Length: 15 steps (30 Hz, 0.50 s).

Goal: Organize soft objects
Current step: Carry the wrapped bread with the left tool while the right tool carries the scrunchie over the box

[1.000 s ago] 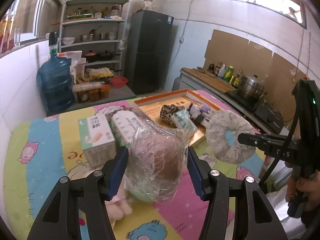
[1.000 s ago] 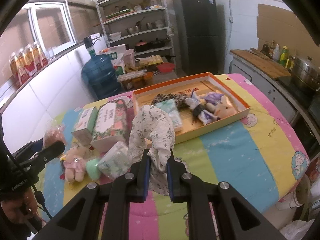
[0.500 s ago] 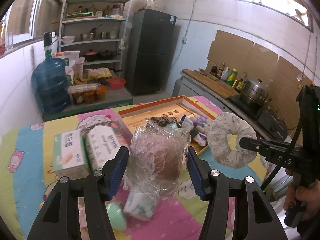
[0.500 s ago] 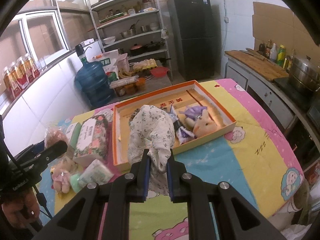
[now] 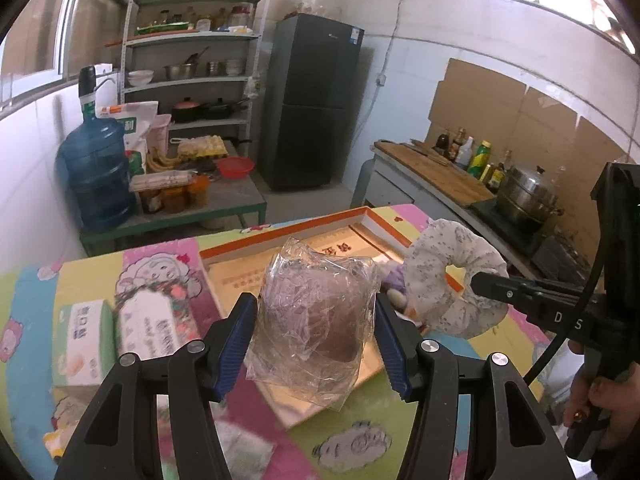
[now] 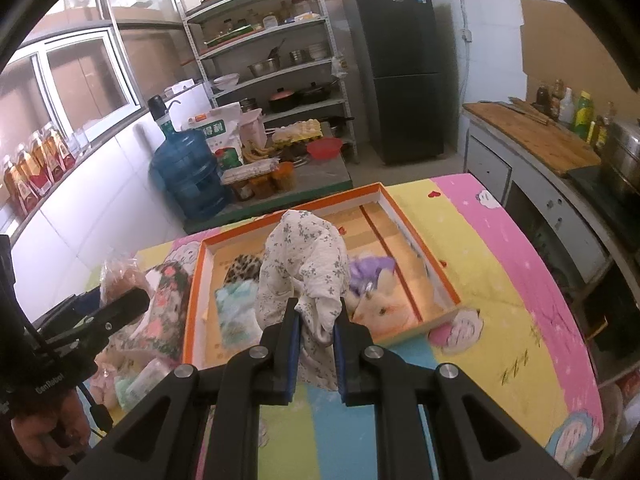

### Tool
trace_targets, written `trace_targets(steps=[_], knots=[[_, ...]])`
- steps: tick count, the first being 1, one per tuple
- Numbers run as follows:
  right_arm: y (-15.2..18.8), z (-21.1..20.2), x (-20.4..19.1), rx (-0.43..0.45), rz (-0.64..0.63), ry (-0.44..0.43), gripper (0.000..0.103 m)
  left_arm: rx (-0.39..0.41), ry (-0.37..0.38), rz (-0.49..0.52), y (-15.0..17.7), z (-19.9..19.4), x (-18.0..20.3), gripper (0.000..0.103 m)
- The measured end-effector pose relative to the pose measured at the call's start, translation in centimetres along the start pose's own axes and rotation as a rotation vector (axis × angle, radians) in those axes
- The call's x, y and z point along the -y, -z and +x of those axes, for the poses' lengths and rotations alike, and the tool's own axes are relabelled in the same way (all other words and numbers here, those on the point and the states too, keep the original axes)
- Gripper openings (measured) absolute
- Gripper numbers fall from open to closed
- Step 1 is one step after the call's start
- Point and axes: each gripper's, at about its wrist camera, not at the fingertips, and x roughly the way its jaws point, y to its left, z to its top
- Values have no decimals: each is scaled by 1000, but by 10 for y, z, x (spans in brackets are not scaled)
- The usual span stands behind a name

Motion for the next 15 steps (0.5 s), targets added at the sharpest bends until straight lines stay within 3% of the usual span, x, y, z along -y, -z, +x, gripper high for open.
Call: trace_targets(steps=[15], knots=[[-58,69,46,-32,-42,-90,15,-47,-83,-42,-41,90,18,60]])
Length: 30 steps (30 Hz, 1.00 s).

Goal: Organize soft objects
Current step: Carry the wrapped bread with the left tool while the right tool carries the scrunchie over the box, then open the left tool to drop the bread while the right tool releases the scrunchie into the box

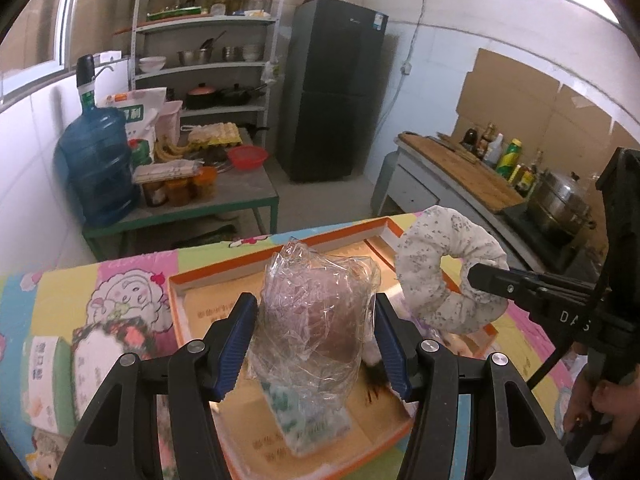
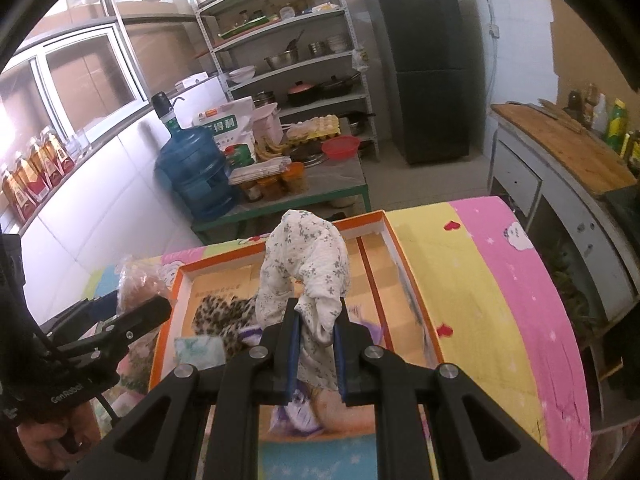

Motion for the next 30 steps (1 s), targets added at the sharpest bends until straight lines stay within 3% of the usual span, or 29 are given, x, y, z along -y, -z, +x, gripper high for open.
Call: trace_targets(steps=[10,30], knots=[[-18,46,16,-63,-3,-68,15,-47,-50,-54,-21,52,0,60],[-19,106,34,-163,13,-43,16,-181,-63,-113,-26,134,-3,60]])
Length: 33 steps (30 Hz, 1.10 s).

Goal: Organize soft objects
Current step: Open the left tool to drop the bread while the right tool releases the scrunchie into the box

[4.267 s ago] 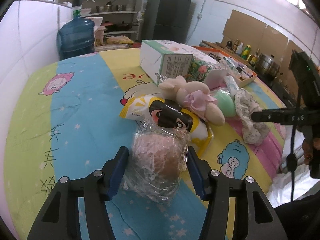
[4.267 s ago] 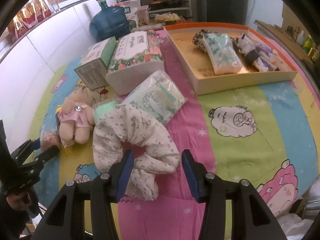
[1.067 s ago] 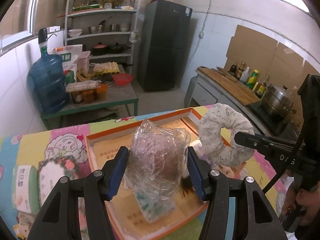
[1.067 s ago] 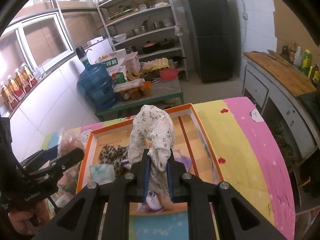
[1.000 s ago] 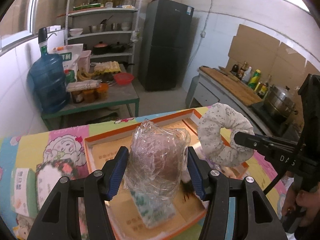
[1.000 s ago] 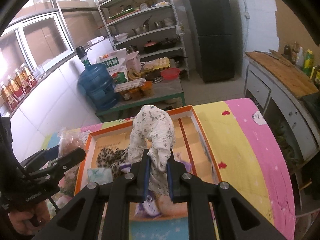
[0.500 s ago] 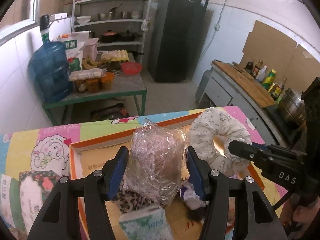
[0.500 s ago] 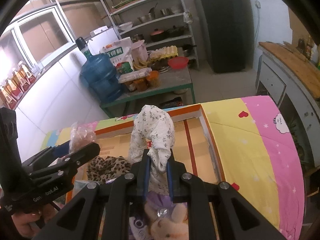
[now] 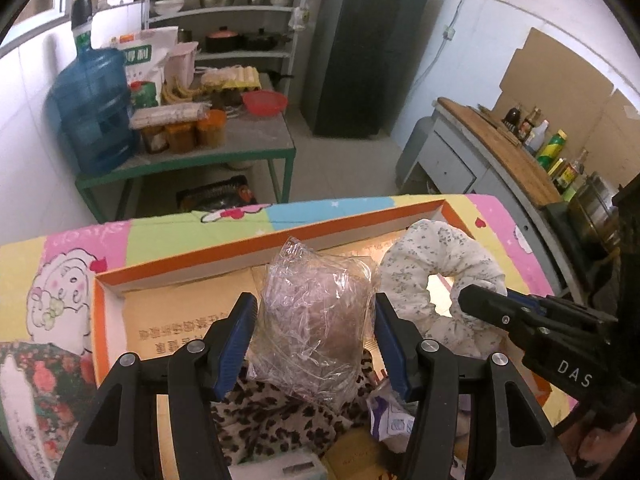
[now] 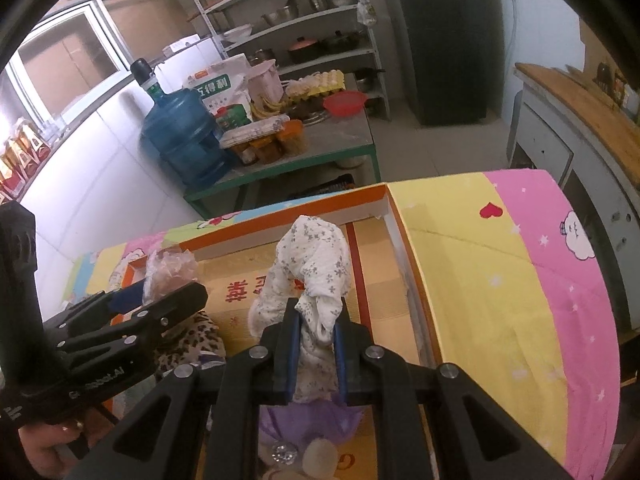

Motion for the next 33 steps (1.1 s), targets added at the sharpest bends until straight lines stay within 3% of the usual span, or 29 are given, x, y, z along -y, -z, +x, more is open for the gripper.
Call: trace_targets(steps=[7,14,19,33], knots=[[-1,12,3,-24,10,1,17,-36,-15,5,0,18,3,60],[2,15,5,-32,6,13,43,-80,-13,9,-1,32,2,62],[3,13,6,-25,10,27,45,-93,-6,18,0,35,4,73],[9,-6,5,7,29,22,45,-40,8,24,5,10,5,75]])
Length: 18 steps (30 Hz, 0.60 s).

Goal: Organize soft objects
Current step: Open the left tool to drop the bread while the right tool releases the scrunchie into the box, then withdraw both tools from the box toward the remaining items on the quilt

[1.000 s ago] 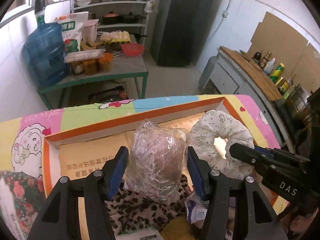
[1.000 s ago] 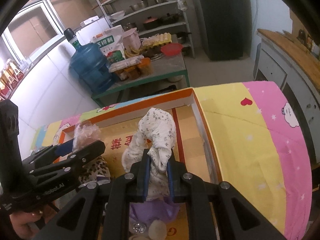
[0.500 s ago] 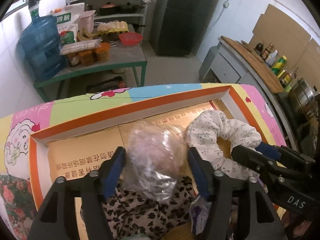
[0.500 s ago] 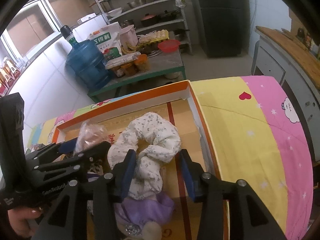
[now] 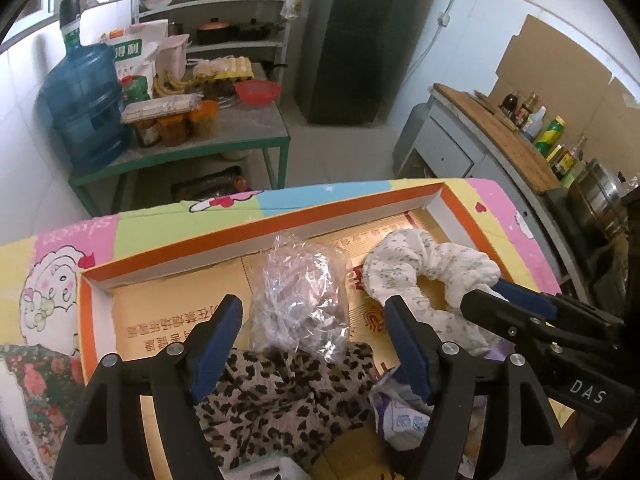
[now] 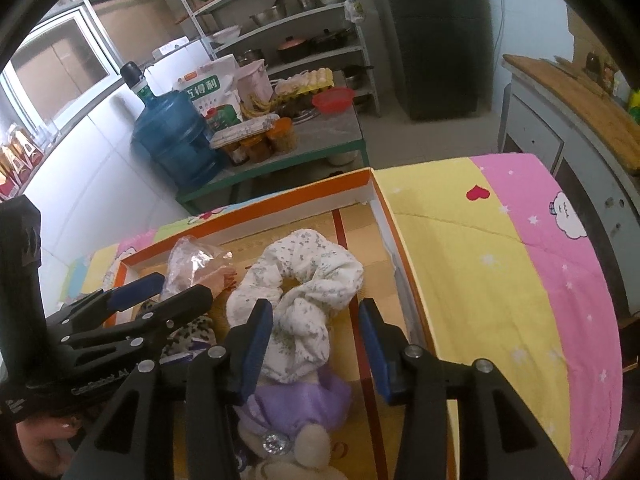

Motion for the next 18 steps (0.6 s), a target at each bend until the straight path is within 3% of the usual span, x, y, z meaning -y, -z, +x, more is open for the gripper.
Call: trace_targets(steps=[18], knots=[[14,-46,-23,68,-2,41,45,76,25,8,9,-59,-5,75]])
